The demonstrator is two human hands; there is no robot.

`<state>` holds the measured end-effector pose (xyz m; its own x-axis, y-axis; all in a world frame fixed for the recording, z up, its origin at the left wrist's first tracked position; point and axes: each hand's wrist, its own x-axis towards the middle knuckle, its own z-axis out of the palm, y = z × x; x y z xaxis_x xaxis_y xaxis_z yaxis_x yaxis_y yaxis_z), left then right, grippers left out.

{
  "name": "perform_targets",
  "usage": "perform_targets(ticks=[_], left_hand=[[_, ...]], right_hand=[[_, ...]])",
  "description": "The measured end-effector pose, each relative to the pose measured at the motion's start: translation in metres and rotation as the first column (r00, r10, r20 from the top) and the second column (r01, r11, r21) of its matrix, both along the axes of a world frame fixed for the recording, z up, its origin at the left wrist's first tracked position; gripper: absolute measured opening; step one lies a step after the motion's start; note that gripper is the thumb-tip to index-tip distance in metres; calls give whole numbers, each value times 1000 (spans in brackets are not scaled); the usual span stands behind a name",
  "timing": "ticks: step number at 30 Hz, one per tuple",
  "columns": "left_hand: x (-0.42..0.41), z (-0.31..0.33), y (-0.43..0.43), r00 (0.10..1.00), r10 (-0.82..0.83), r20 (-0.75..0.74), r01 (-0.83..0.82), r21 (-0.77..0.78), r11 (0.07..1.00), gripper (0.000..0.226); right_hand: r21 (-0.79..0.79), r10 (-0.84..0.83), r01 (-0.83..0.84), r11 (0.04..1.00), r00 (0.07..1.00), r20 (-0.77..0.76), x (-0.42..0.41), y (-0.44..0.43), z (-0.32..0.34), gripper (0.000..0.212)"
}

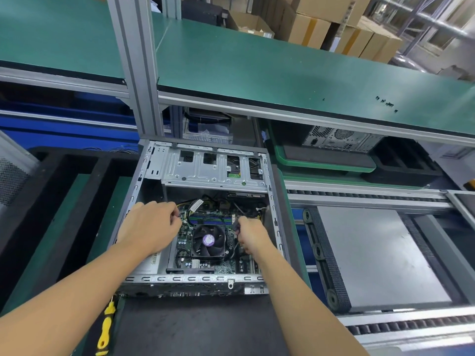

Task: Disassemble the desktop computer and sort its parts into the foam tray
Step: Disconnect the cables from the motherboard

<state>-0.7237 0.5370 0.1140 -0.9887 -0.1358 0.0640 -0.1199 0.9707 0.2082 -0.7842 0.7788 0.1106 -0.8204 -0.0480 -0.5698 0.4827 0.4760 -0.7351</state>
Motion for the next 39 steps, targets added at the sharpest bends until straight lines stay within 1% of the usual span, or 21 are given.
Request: perform_targets(ticks=[2,4,5,7,9,11,14,17,20,22,23,25,26,27,28,31,32,34,36,38,39], left_hand=[[0,1,0,1000,0,10,0,1,1000,20],[-1,1,0,1000,2,14,-2,2,1000,19],[0,1,0,1000,3,15,-3,1,1000,19],[0,2,0,1000,5,18,-5,-2,1000,19],[0,2,1,1000,8,25,-8,-5,1000,19],[0,2,1,999,13,31,-13,-2,1000,19],[1,2,0,999,11,31,-11,6,1000,21],[2,-1,-1,1000,-1,24,1,12,1000,25],[0,0,0,1000,-10,21,9,14,1000,26],[0,1,0,999,-6,32,6,3,1000,26],[-1,1,0,999,-5,41,5,-3,1000,26],[-5,3,1,997,-12,80,13,-19,1000,26],[-10,5,4,994,-22,107,24,-21,999,29],[-17,7,8,991,-43,128,46,-16,999,32],[-25,8,14,987,-69,145,71,-9,997,36],[-53,10,35,961,-90,261,70,84,994,53],[-61,7,40,951,-83,297,48,124,991,60],[-76,3,47,933,-106,344,71,111,991,63],[-89,-1,53,909,-160,386,143,71,987,47],[-101,-7,59,895,-162,415,153,56,987,17],[-107,-9,62,889,-152,431,137,68,988,14]], right_hand=[[185,105,-94,978,993,-52,1,-2,-1,44],[358,300,-273,893,954,-21,0,-3,-4,69],[401,373,-344,849,928,6,-1,-4,-5,73],[410,449,-404,818,893,-16,-4,-12,-8,67],[390,471,-399,830,875,-108,-11,-23,-7,67],[360,472,-401,843,871,-138,-19,-35,-6,69],[426,477,-381,821,868,-142,-28,-43,-13,56],[369,414,-321,872,887,-206,-26,-38,-17,34],[333,327,-185,924,834,-444,-24,-25,-10,6],[271,304,-181,945,790,-532,-21,-17,-2,9],[193,273,-197,961,786,-555,-18,-12,2,10],[-8,126,-158,987,811,-571,-10,-2,7,11],[-70,60,-119,990,828,-557,-8,3,8,12],[-79,52,-110,991,849,-526,-6,7,8,13],[-40,108,-144,989,873,-476,-4,8,8,14],[235,367,-309,921,891,-267,0,5,0,20],[325,423,-351,878,887,-185,1,4,-3,20],[424,477,-424,800,879,-21,1,5,-7,17],[454,481,-447,771,876,46,-1,6,-9,17],[459,463,-427,779,886,38,-1,6,-10,17],[466,457,-416,781,889,29,-1,6,-9,16]])
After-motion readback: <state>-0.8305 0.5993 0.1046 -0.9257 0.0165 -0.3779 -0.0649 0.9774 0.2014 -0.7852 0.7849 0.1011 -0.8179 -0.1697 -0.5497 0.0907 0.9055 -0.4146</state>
